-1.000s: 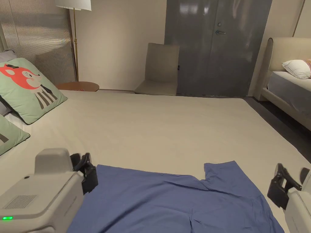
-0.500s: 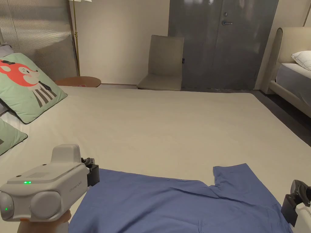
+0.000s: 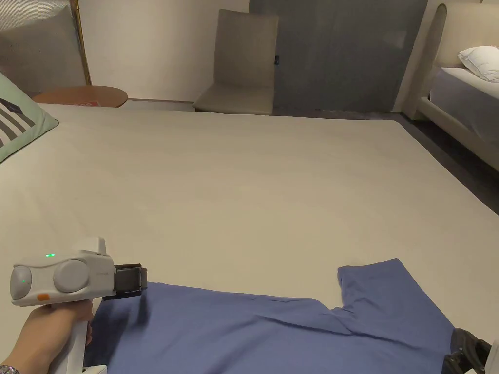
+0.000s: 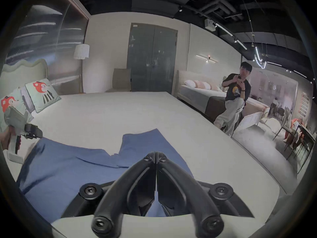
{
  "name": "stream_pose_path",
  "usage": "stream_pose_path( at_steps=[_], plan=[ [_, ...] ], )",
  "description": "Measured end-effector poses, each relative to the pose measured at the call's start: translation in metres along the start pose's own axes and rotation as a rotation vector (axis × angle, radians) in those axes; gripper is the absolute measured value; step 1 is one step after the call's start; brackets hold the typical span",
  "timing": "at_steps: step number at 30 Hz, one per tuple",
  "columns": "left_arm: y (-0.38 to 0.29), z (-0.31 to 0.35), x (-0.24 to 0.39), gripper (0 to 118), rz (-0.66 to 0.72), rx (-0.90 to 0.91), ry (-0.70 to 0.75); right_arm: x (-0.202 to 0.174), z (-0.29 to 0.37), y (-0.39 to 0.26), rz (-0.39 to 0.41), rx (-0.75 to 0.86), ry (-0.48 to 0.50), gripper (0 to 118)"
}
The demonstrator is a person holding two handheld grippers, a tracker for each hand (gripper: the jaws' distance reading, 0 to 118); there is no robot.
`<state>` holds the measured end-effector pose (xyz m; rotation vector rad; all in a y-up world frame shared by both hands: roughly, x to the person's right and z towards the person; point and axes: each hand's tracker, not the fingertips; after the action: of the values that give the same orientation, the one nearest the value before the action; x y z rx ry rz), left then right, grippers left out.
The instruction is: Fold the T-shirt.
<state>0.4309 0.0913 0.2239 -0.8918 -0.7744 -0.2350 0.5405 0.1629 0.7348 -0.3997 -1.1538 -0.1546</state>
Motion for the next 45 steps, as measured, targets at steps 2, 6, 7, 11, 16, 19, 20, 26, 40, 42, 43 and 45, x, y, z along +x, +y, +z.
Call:
stream_pose_path(
  at_steps=[2,6,7,11,16,19,20,26,40,42,43,45],
  plan=[
    [-0.008,-0.012,0.004,93,-0.012,-0.051,0.006,0.001,-0.009,-0.005,0.000,-0.023,-0.004,0],
    [-0.019,-0.014,0.008,77,-0.069,-0.014,0.034,0.004,-0.022,-0.013,0.009,-0.055,-0.019,0],
    [-0.019,-0.011,0.011,69,-0.072,-0.018,0.040,0.007,-0.025,-0.015,0.002,-0.064,-0.018,1],
    [-0.020,0.004,0.016,3,-0.108,0.023,0.042,0.023,-0.055,-0.012,-0.052,-0.179,-0.025,64],
    [-0.023,0.022,0.017,3,-0.108,0.073,0.041,0.050,-0.109,-0.014,-0.054,-0.309,-0.060,114],
    [-0.022,0.032,0.016,3,-0.100,0.084,0.035,0.063,-0.144,-0.020,-0.061,-0.474,-0.055,110],
    [-0.024,0.034,0.016,3,-0.101,0.087,0.036,0.066,-0.152,-0.025,-0.075,-0.503,-0.059,105],
    [-0.022,0.044,0.011,3,-0.097,0.100,0.037,0.064,-0.145,-0.024,-0.077,-0.441,0.040,3],
    [-0.042,0.209,0.015,3,-0.045,0.382,-0.048,0.056,0.011,0.051,-0.063,0.059,0.099,3],
    [-0.053,0.239,0.011,3,-0.029,0.444,-0.039,0.055,0.039,0.059,-0.051,0.135,0.099,3],
    [-0.059,0.255,0.009,3,-0.017,0.474,-0.028,0.053,0.053,0.065,-0.040,0.173,0.094,3],
    [-0.073,0.283,0.004,3,-0.009,0.535,-0.018,0.051,0.078,0.071,-0.036,0.232,0.093,3]
  ],
)
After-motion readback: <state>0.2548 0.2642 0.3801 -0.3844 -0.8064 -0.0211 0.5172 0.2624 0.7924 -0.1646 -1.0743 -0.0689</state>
